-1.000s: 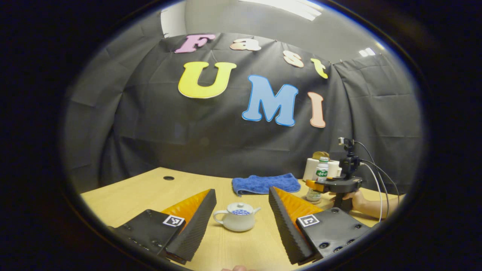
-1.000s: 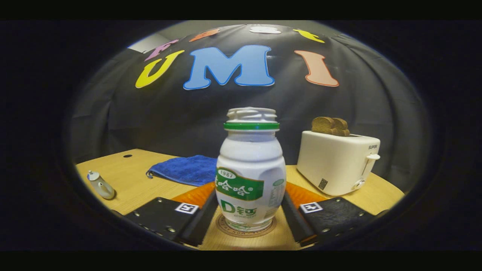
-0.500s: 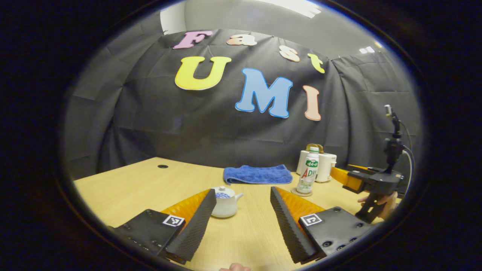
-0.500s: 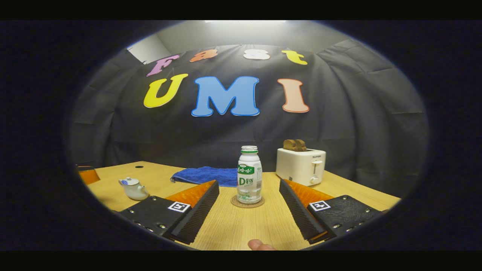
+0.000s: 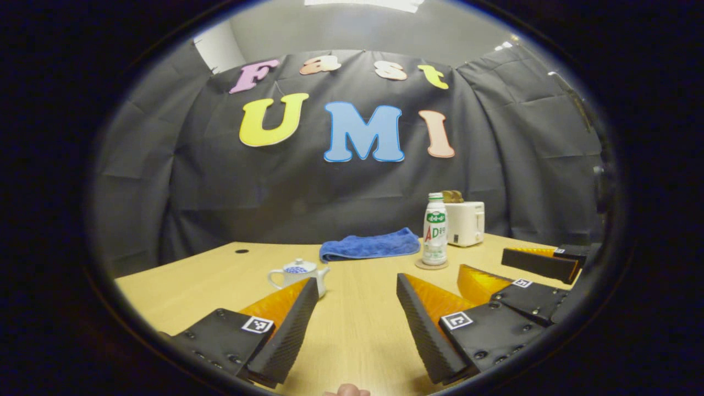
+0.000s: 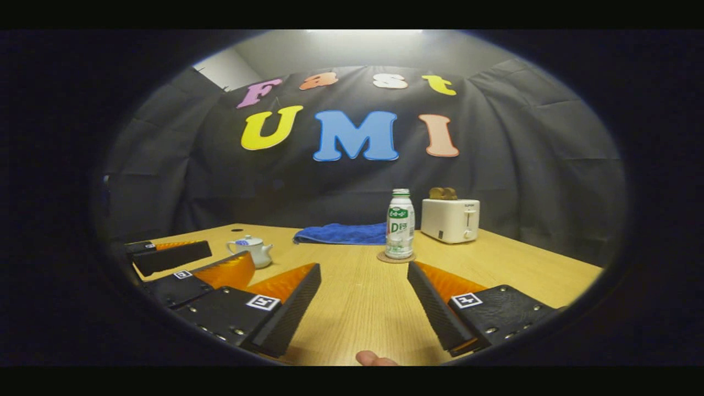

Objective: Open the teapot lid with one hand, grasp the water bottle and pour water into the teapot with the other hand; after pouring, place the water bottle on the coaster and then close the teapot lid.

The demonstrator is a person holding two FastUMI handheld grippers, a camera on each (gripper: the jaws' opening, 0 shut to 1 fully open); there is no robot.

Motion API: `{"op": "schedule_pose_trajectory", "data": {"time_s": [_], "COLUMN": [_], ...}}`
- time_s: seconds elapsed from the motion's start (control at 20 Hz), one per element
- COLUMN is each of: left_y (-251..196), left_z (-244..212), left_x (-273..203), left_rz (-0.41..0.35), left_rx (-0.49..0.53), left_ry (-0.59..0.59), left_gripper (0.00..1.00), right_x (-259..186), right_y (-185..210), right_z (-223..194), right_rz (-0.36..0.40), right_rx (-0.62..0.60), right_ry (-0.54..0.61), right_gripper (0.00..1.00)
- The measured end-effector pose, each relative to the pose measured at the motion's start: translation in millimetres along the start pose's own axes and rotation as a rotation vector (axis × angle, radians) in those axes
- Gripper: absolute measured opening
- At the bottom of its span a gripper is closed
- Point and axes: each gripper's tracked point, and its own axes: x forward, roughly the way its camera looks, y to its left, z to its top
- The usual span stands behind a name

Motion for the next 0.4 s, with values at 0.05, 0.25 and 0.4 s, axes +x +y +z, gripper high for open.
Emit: {"op": "schedule_pose_trajectory", "data": {"time_s": [0.05, 0.25, 0.4], "left_y": [1, -4, -13], "left_z": [1, 1, 1], "left_x": [0, 1, 2], "left_rz": [0.004, -0.024, -0.08], "left_rx": [0.0, 0.001, -0.001], "left_ry": [0.0, -0.002, -0.002], "left_gripper": [1.0, 1.0, 1.0], "right_x": [1, 2, 2], "right_y": [1, -1, -1], "right_z": [-4, -3, -3], "right_rz": [-0.005, -0.014, -0.017], "right_rx": [-0.004, 0.0, 0.002], "right_ry": [0.002, 0.001, -0.001], "right_gripper": [0.95, 0.95, 0.95]}}
